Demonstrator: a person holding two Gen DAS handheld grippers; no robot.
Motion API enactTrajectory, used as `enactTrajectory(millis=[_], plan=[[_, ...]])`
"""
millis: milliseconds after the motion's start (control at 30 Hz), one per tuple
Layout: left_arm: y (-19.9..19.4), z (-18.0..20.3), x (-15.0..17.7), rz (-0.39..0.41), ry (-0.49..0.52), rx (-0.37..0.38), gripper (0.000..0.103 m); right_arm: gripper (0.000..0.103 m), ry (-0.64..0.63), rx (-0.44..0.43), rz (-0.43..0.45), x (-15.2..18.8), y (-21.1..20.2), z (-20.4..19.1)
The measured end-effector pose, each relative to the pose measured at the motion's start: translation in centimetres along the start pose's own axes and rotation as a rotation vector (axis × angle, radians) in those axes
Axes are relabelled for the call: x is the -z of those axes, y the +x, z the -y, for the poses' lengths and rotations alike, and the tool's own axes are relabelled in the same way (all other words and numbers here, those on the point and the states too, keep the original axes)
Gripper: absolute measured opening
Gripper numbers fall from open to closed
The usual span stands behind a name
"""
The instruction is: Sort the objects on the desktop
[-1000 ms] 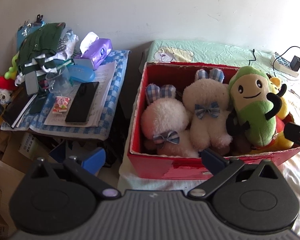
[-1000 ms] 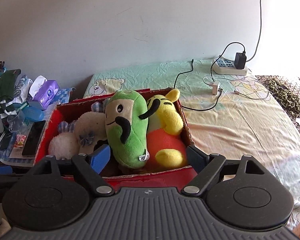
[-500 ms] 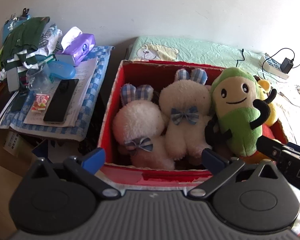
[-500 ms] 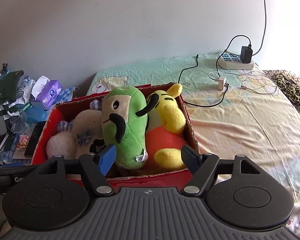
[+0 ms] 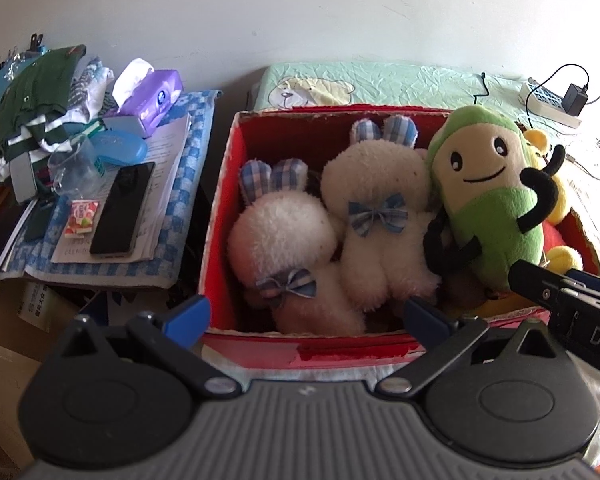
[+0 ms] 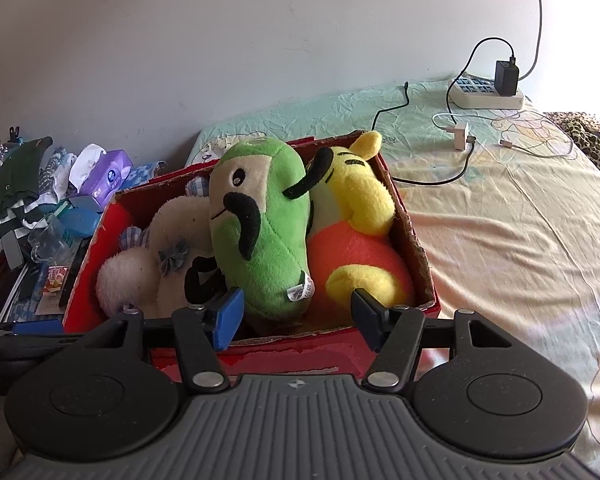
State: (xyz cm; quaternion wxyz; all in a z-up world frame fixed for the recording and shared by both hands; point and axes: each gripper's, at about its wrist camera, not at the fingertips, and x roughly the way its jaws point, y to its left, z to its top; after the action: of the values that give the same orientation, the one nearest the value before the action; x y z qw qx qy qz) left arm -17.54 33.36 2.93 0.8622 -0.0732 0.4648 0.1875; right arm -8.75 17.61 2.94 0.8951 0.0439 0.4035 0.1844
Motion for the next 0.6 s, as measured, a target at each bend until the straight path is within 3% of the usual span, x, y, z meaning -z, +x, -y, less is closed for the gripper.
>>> enactTrajectory(millis=[600], plan=[[2.4,1.0,-1.2,-0.030,0.086,0.042,0.102,0.060,0.047,-0.043,-0.026,-0.7,1.0,0.2]])
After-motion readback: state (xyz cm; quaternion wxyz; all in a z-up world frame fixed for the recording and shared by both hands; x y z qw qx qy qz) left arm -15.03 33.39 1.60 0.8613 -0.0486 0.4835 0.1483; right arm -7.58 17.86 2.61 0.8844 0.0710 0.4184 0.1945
